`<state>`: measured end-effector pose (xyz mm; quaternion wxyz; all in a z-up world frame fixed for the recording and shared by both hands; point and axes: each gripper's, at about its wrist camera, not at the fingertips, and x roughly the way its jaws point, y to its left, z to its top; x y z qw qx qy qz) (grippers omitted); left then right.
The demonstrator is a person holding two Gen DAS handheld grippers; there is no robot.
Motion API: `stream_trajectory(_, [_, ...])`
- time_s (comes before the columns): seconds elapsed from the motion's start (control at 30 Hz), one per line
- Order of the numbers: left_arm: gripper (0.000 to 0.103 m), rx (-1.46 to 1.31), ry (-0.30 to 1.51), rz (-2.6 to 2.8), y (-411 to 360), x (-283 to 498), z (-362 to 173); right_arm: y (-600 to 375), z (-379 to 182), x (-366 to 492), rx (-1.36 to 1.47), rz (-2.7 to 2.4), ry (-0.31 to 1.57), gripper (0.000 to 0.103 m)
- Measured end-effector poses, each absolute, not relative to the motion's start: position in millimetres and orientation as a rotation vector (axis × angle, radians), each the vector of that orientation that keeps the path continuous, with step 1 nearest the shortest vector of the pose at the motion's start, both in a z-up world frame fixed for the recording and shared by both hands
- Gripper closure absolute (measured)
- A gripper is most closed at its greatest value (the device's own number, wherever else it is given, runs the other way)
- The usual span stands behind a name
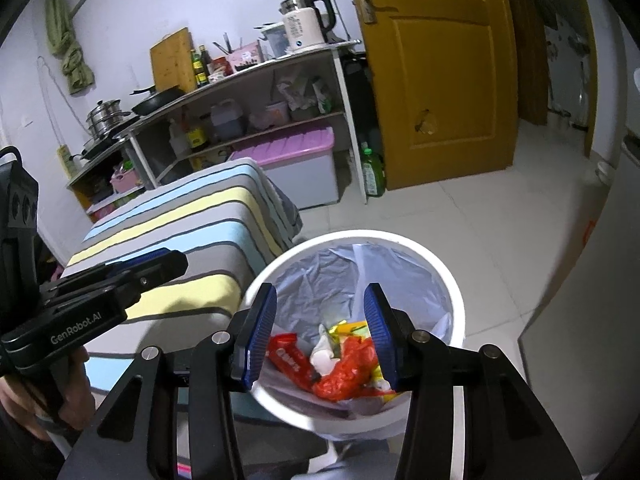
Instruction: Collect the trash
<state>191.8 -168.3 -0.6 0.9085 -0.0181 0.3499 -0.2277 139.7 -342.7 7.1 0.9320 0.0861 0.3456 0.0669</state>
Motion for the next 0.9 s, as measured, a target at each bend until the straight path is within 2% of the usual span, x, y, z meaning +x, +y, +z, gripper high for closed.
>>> stream_trajectory(0.9, [0.081,-0.014,0.575,-0.415,-113.5,61.7,42.6,-277.4,49.6,26.6,0.035,0.229,0.58,0.056])
